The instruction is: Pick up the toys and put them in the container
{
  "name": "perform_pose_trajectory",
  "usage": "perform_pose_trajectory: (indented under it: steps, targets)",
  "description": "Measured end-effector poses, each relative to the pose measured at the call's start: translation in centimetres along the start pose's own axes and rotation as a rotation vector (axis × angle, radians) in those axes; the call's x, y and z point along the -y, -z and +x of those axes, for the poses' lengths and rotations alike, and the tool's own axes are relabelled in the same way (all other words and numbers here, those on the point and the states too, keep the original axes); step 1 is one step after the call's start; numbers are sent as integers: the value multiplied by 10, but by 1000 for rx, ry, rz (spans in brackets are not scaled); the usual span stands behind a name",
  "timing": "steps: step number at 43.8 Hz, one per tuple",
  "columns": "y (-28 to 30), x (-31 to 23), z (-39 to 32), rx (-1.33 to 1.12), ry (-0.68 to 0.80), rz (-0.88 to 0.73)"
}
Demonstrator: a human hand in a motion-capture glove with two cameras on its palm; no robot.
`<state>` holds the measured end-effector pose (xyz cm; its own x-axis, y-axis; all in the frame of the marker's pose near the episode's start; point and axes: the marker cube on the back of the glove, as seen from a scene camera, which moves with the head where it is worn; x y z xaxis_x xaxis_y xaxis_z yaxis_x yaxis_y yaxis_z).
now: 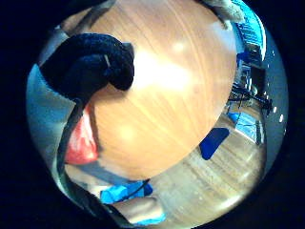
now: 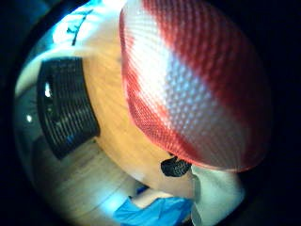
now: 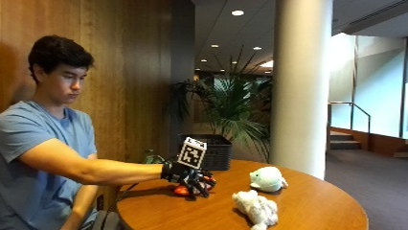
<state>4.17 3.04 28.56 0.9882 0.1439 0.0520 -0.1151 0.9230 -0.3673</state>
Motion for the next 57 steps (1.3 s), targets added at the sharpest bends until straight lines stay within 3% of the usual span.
perform_pose_trajectory:
  steps: [8, 11, 17, 29, 33, 38, 51, 57]
  targets:
    - [1, -2, 5, -65, 40, 136]
    - [3, -2, -11, 55, 49, 173]
    - [5, 3, -19, 131, 30, 128]
    - [29, 4, 3, 22, -12, 164]
    - [52, 0, 18, -85, -11, 173]
    - [107, -7, 12, 9, -104, 239]
    - [225, -34, -27, 84, -11, 349]
    - [256, -38, -43, -50, 92, 385]
